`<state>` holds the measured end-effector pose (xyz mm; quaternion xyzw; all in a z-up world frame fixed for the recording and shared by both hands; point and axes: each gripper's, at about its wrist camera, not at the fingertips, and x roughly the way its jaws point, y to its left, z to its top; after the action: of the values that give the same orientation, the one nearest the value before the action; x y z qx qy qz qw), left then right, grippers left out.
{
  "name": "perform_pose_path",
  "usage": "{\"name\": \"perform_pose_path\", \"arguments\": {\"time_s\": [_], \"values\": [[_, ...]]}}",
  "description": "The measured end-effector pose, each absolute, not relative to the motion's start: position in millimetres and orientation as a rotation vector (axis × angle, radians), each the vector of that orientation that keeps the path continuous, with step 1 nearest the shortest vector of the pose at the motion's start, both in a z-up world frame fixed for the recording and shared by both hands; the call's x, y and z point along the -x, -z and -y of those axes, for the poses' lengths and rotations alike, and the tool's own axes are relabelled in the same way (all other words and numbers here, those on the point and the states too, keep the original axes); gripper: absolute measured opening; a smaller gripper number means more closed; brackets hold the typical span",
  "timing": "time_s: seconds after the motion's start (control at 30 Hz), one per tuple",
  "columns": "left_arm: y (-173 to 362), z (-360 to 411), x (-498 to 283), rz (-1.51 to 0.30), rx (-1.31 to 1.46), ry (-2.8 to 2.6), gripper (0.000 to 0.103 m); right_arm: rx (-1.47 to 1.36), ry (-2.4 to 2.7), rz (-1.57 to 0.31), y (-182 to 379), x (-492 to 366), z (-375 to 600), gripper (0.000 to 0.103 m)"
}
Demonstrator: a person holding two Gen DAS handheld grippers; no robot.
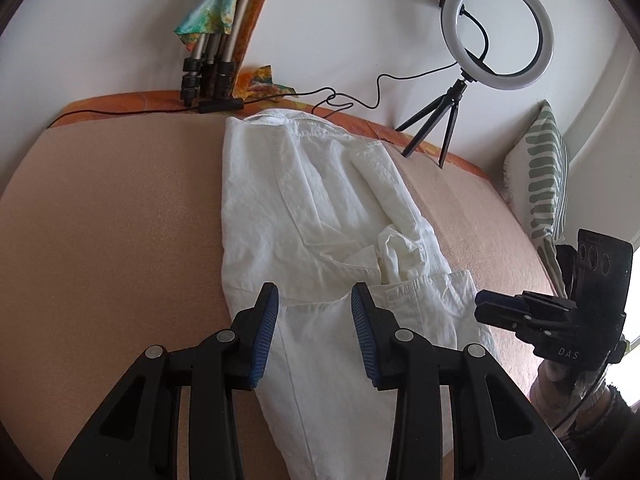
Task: Fold small clothes
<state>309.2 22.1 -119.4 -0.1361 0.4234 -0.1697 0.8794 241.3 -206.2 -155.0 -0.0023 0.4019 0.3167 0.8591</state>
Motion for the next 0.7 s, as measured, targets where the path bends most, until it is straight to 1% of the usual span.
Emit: {"name": "perform_pose_path", "arguments": {"time_s": [0.1,0.23,0.33,0.4,0.47,0.53,0.63,0.7], "values": [[119,-28,-313,-0.896,0.286,0.349,0.036,0.120,-0.651,-0.848,165,-240,182,0.029],[116,-39,-320,-0.894,0.264,0.324,0.036,0.173,-0.532,-0.886,180,-258,177,0.029],[111,-49,-331,-0.875,0.230,0.297,0.037,0.184,-0.431,-0.876,176,-268,191,0.027],[110,-56,-343,-0.885,0.224,0.295,0.037,0.121,-0.444,-0.887,172,-276,204,0.027],[110,-65,-357,-0.890,0.246,0.290,0.041,0.095,-0.439,-0.874,164,-283,214,0.027],[110,-71,-372,-0.896,0.270,0.291,0.054,0.065,-0.445,-0.860,154,-293,223,0.029],[110,-77,-394,-0.885,0.298,0.312,0.055,0.011,-0.477,-0.853,141,-315,234,0.030],[114,-80,-407,-0.885,0.317,0.321,0.055,-0.007,-0.516,-0.846,134,-332,236,0.037]]}}
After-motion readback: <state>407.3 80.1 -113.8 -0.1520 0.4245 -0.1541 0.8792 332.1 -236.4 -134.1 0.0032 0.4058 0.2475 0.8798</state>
